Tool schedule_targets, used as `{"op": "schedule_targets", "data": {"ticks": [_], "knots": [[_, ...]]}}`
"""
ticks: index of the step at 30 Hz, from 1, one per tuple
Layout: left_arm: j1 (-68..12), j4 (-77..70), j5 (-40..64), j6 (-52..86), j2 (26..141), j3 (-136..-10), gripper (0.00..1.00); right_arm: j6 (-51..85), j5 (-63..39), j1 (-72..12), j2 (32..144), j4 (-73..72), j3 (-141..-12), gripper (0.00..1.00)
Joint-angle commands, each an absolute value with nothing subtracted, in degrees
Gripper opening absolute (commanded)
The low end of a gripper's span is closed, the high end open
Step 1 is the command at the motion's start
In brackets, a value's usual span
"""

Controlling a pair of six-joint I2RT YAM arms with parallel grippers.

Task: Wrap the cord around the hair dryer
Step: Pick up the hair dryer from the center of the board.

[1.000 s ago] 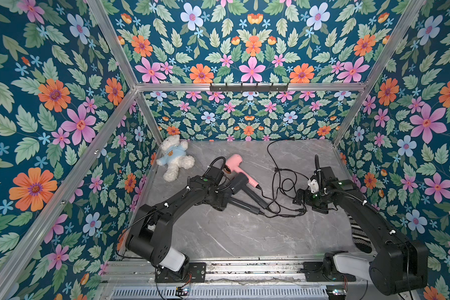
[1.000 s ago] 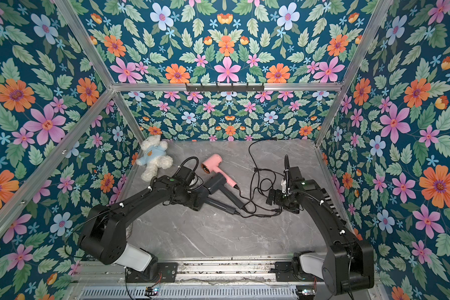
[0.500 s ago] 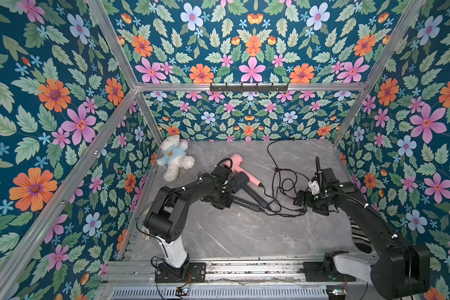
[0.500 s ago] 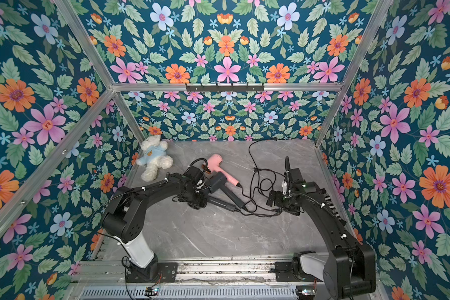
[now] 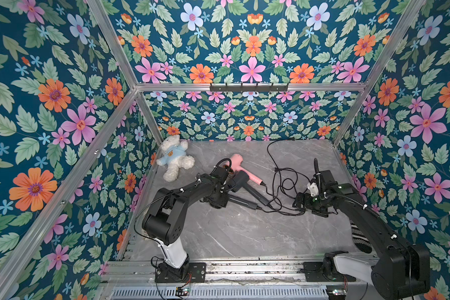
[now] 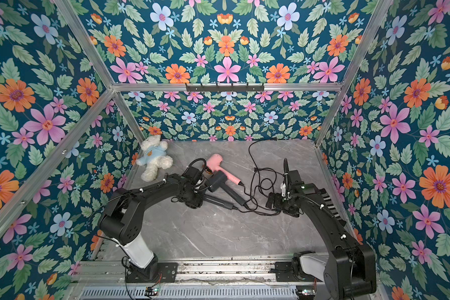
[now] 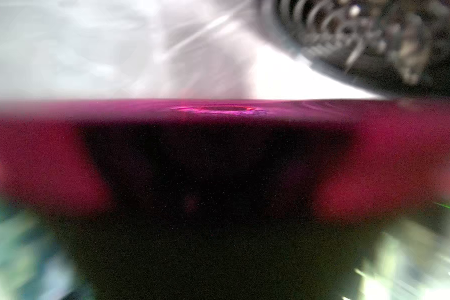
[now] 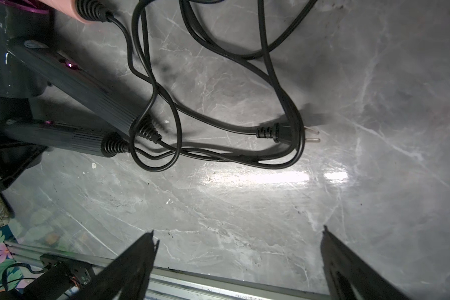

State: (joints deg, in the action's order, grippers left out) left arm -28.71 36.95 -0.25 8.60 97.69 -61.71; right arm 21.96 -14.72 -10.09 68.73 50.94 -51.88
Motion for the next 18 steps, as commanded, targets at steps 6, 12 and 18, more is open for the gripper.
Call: {"op": "schedule_targets", "data": {"ticks": [6, 12, 18], "knots": [[-28.9, 50.6, -5.4, 8.2, 87.3, -65.0, 0.07, 18.1, -12.8, -20.3, 73.9, 49.1, -58.3, 0.98], [-30.6, 58.3, -4.0, 7.3, 82.1, -67.3, 0.0, 17.2, -14.3, -27.3, 81.0, 46.6, -64.2, 0.93], [-30.7, 60.3, 3.1, 5.6, 78.6, -69.7, 0.0, 15.3, -17.4, -28.5, 90.5, 43.5, -70.7, 0.71]]}}
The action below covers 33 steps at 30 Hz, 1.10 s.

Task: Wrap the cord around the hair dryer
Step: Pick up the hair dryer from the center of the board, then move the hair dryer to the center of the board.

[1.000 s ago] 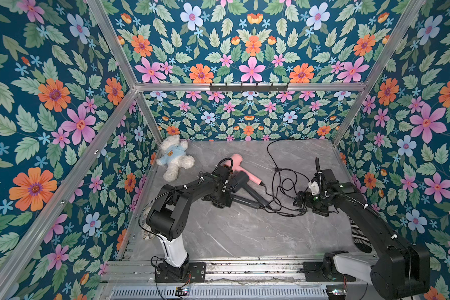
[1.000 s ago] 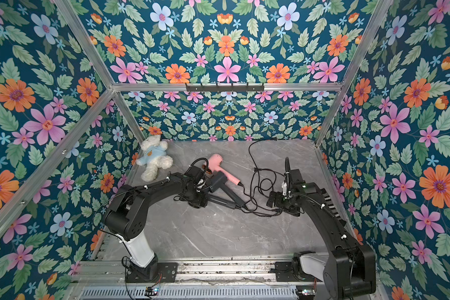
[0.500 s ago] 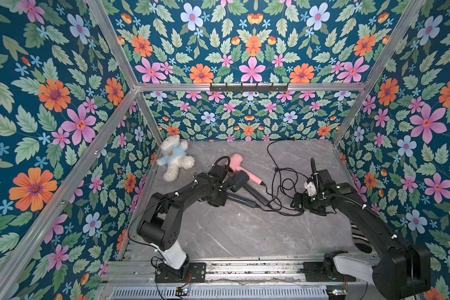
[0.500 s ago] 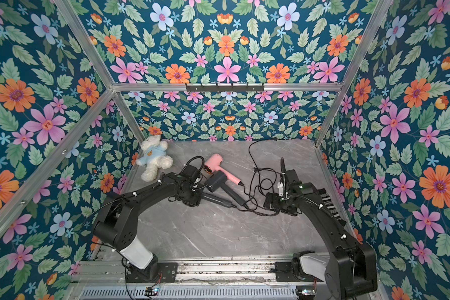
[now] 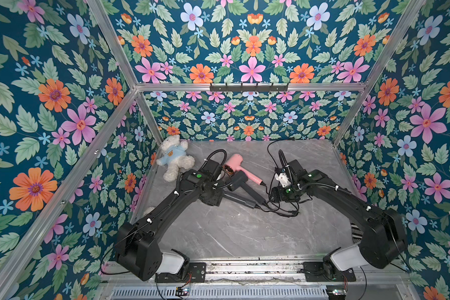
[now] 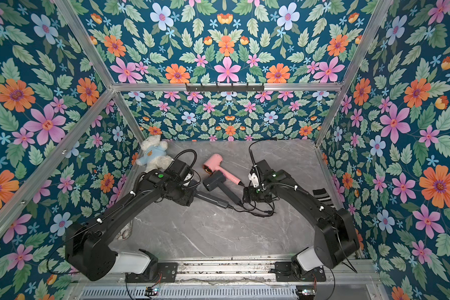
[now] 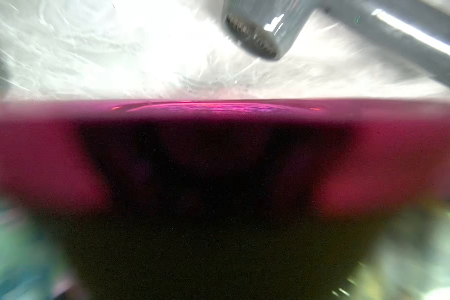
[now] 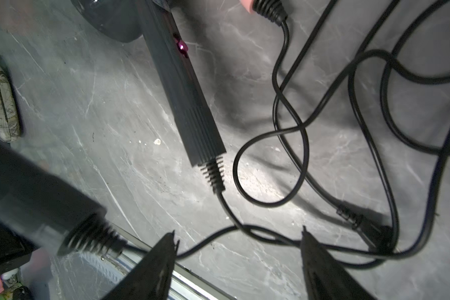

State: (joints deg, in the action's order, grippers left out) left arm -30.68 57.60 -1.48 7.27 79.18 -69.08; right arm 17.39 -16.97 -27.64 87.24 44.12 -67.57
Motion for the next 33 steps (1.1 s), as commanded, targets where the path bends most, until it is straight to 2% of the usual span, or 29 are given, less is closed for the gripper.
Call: {"op": "schedule_targets", "data": {"ticks": [1, 9, 16, 19, 24, 30, 33], "knots": [[-30.8, 60.4, 3.9, 5.4, 78.4, -69.7, 0.0, 14.3, -16.7, -29.4, 92.5, 44.6, -72.8, 0.7], [-31.2, 60.4, 3.8, 4.7, 80.1, -69.8, 0.0, 9.8, -19.7, -32.4, 106.4, 45.7, -82.5, 0.74], [-31.2, 60.5, 1.2, 4.9, 79.6, -69.5, 0.0, 9.3, -20.7, -32.4, 114.1, 48.0, -87.0, 0.71], [-31.2, 60.0, 0.0, 5.5, 79.0, -69.4, 0.0, 9.4, -19.3, -32.5, 115.7, 48.3, -87.7, 0.66], [-31.1, 58.6, -0.3, 5.7, 77.8, -70.2, 0.0, 9.8, -13.7, -31.9, 117.7, 49.5, -90.8, 0.46], [-31.2, 58.6, 3.8, 3.3, 77.4, -70.1, 0.0, 8.7, -11.4, -28.9, 122.8, 50.3, -99.3, 0.32], [-31.2, 59.7, 7.5, 1.3, 76.7, -69.6, 0.0, 7.9, -12.3, -27.1, 126.3, 49.8, -105.2, 0.3]]}}
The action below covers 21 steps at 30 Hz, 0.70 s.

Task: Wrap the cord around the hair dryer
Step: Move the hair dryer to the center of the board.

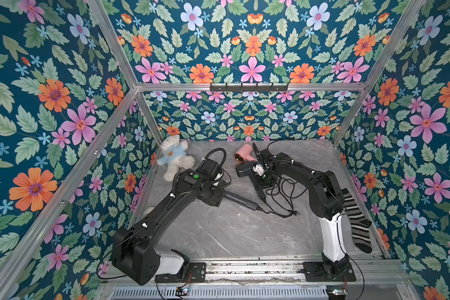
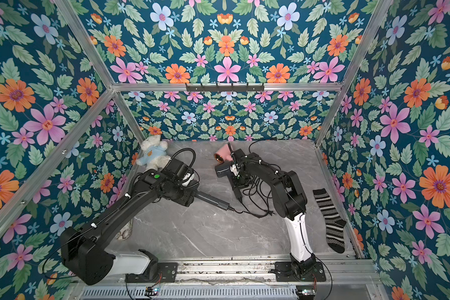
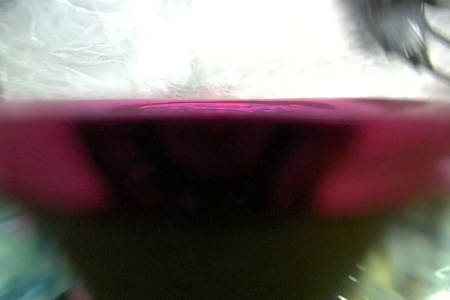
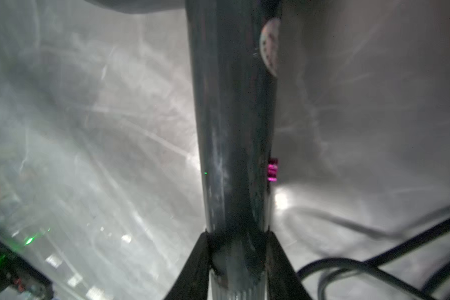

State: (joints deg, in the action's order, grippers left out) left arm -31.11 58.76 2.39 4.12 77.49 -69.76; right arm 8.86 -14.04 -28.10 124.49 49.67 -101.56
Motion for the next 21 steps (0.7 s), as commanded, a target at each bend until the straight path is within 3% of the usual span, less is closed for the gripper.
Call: {"op": "schedule_targets", "data": {"ticks": [1, 6, 10, 17, 21], "knots": [[-31.2, 59.8, 8.5, 0.7, 76.3, -69.5, 0.0, 7.8, -12.5, -26.9, 127.2, 49.5, -106.7, 0.3], [-31.3, 59.3, 11.4, -1.6, 73.8, -69.9, 0.0, 7.3, -14.8, -25.4, 135.0, 52.0, -120.3, 0.28], [-31.2, 58.9, 10.3, -1.5, 73.8, -71.6, 0.0, 6.8, -17.5, -25.3, 135.5, 53.9, -123.9, 0.35], [-31.2, 58.0, 8.1, -0.8, 74.4, -73.5, 0.0, 6.1, -18.5, -25.2, 123.4, 53.3, -113.3, 0.67], [-31.0, 57.2, 3.9, 1.9, 74.6, -76.9, 0.0, 6.6, -17.8, -23.5, 112.6, 53.0, -105.5, 0.75]]}}
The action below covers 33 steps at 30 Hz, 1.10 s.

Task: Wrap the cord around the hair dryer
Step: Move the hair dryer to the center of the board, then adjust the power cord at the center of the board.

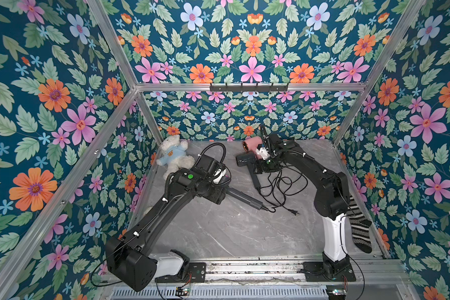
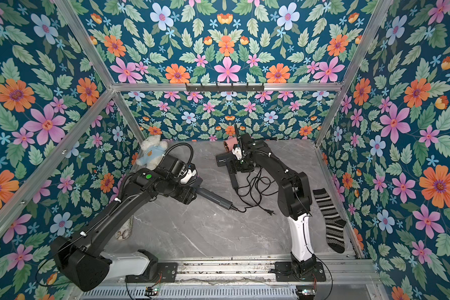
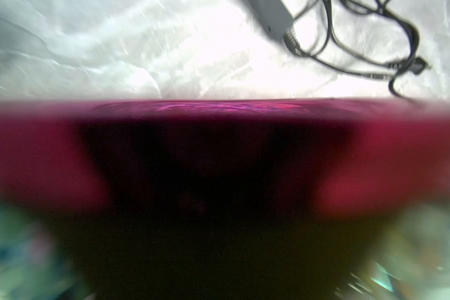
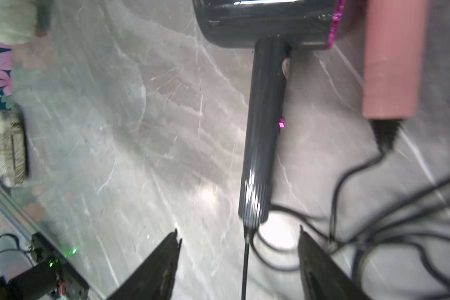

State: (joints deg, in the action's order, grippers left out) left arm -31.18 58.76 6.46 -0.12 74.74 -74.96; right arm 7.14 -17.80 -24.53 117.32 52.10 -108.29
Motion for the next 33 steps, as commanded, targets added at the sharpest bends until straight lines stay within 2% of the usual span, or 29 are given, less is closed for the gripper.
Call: {"op": "schedule_targets", "data": {"ticks": [1, 5, 9, 17, 21, 26, 28, 33], "knots": [[-30.9, 57.0, 3.6, 2.5, 74.8, -78.3, 0.0, 7.2, -17.9, -22.5, 109.1, 52.1, -103.0, 0.75], [-30.8, 56.3, 4.0, 4.6, 76.0, -84.5, 0.0, 8.7, -19.1, -18.6, 95.7, 48.3, -91.8, 0.74], [-30.2, 56.8, 2.3, 6.1, 78.6, -91.1, 0.0, 7.6, -23.0, -17.6, 81.0, 45.4, -80.4, 0.65], [-29.6, 53.7, 1.8, 9.4, 83.0, -96.7, 0.0, 11.7, -30.0, -17.7, 64.9, 36.5, -60.3, 0.6], [-29.5, 51.3, 4.0, 10.4, 83.2, -96.1, 0.0, 14.3, -29.6, -17.7, 63.6, 28.0, -55.9, 0.6], [-29.5, 50.1, 5.6, 10.5, 83.0, -94.7, 0.0, 16.8, -28.6, -18.5, 69.3, 18.5, -55.5, 0.5], [-29.5, 50.1, 6.2, 10.5, 83.0, -94.7, 0.0, 17.5, -27.0, -19.0, 71.3, 14.5, -55.0, 0.5], [-29.4, 50.4, 6.5, 10.5, 82.8, -94.3, 0.0, 18.5, -24.8, -19.8, 74.5, 10.2, -56.8, 0.3]]}}
